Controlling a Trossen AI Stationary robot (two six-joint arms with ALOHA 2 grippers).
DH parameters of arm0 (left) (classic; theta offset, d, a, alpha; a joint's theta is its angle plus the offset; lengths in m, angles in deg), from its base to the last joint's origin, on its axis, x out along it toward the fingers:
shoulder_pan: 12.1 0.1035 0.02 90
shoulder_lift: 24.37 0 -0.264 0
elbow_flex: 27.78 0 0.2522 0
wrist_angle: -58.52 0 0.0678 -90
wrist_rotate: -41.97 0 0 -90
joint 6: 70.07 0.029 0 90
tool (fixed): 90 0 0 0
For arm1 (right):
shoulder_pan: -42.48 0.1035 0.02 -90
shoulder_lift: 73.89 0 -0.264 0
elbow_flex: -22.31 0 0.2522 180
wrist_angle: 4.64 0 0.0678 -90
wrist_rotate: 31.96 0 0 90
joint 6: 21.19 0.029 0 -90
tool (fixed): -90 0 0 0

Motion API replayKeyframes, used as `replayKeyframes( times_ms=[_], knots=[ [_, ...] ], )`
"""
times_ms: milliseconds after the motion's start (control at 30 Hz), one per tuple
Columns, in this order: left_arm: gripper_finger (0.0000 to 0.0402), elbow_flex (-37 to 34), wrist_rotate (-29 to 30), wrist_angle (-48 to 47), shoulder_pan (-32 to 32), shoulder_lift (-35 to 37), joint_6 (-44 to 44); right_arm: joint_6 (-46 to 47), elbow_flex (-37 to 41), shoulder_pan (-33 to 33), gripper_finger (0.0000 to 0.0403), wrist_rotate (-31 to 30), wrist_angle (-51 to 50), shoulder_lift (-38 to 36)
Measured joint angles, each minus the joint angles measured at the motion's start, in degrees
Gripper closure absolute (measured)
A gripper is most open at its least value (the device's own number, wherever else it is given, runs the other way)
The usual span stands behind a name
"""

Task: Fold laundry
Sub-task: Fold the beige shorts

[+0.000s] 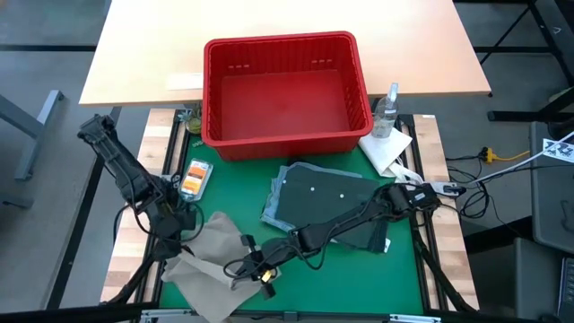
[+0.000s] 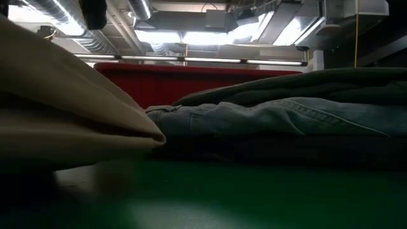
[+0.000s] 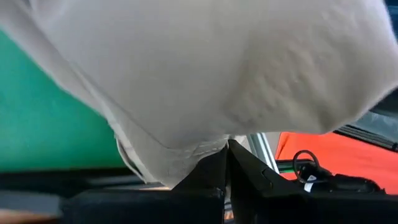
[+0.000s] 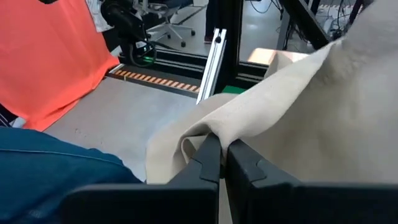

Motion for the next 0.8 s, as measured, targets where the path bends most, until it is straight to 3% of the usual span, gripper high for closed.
replayKeyframes(
  times_ms=[500,667,800],
  knots=[
    [0.034,0.0,-0.4,-0.3,-4.2,-4.9,-15.1,0.8,0.0,0.1,0.0392,0.7,2.7,0.4],
    [0.0305,0.0,-0.9,-0.8,-4.7,-4.9,-16.5,0.8,0.0,0.0,0.0345,3.5,3.3,0.4],
    [0.0279,0.0,-6.6,-1.5,-4.7,-4.9,-16.8,1.5,0.0,0.1,0.0283,3.7,3.2,0.4]
  ],
)
